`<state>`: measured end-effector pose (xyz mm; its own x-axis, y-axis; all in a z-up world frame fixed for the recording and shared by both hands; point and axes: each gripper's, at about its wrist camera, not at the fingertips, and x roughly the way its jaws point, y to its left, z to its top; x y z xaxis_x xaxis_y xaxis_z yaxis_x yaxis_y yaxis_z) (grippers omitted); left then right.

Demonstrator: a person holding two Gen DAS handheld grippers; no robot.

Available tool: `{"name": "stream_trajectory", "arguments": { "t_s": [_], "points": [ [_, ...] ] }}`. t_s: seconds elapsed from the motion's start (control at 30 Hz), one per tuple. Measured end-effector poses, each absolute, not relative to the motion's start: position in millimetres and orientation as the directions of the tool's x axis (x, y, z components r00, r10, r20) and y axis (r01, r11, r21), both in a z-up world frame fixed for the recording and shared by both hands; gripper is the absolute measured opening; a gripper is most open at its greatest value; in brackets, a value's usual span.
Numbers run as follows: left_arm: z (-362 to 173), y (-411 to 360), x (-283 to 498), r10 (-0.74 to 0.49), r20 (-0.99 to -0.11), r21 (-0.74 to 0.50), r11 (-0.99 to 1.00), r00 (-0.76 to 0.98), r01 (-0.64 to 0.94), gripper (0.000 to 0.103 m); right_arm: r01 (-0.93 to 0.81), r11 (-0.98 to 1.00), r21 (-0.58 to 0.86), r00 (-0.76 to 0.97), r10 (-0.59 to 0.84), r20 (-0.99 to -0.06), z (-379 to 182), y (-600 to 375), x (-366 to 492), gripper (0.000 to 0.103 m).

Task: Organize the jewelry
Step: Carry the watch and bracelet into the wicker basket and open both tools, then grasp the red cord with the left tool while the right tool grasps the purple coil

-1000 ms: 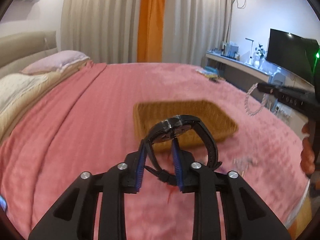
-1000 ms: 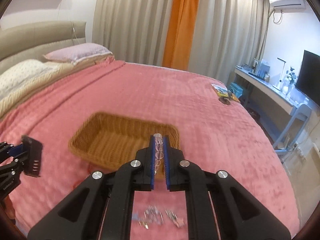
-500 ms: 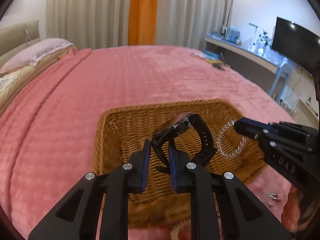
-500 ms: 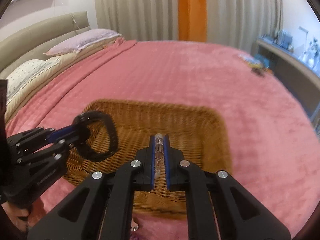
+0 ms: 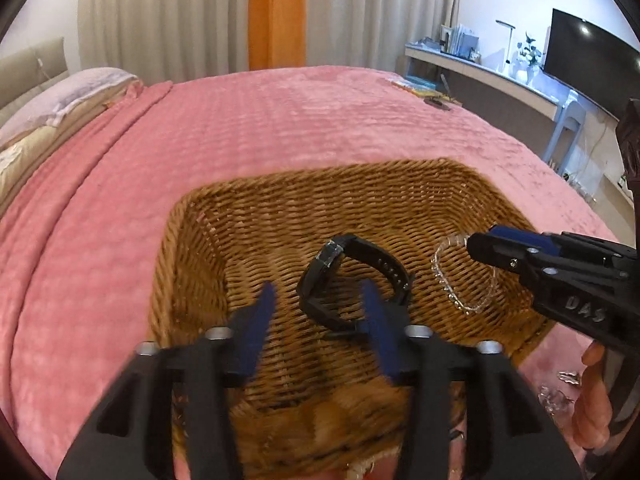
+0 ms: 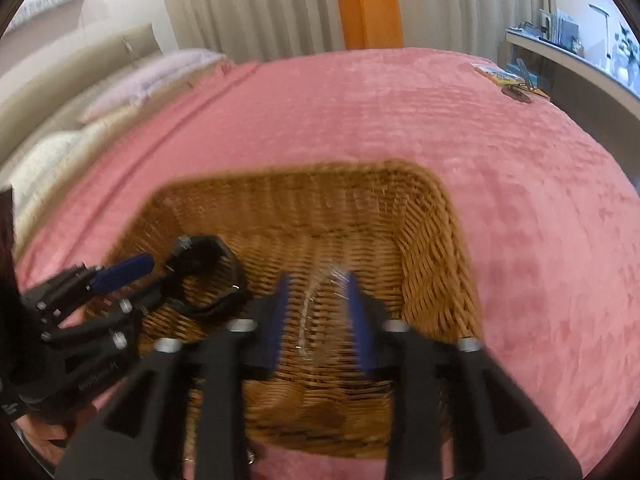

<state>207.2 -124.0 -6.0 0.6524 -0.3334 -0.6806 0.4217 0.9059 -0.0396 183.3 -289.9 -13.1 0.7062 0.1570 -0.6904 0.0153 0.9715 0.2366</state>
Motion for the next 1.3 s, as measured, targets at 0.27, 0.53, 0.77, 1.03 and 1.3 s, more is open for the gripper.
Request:
{"name": "stream_trajectory", "arguments": {
  "t_s": [0.27, 0.53, 0.77, 1.03, 1.3],
  "points": [
    [42.3, -89.8, 149.7, -0.432, -0.58, -0.116, 0.883, 0.69, 0.455, 0.049, -0.002, 0.978, 0.209, 0.79, 0.13, -0.599, 41.4, -289.7, 122.8, 0.034],
    [83.2, -46.0, 68.3, -0.461, -0.464, -0.135, 0.881, 0.757, 0.453, 0.049, -0.024, 0.983, 0.184, 0.866, 0.112, -0.488, 92.3, -288.8, 39.7, 0.042],
    [61.0, -25.0, 35.7, -0.473, -0.453, -0.184, 0.879, 0.756, 0.44, 0.051, -0.016, 0.989, 0.148, 0.869, 0.087, -0.488, 72.0, -278.0, 4.2, 0.042],
    [-8.9, -24.7, 62.7, -0.462, -0.582, -0.237, 0.884, 0.669, 0.404, 0.056, -0.026, 0.981, 0.19, 0.764, 0.142, -0.63, -1.3, -257.2, 36.2, 0.042],
    [-51.6, -45.4, 95.3, -0.408, -0.707, -0.218, 0.903, 0.578, 0.371, 0.051, -0.039, 0.988, 0.153, 0.686, 0.137, -0.714, -44.2, -238.0, 55.4, 0.042]
  ]
}}
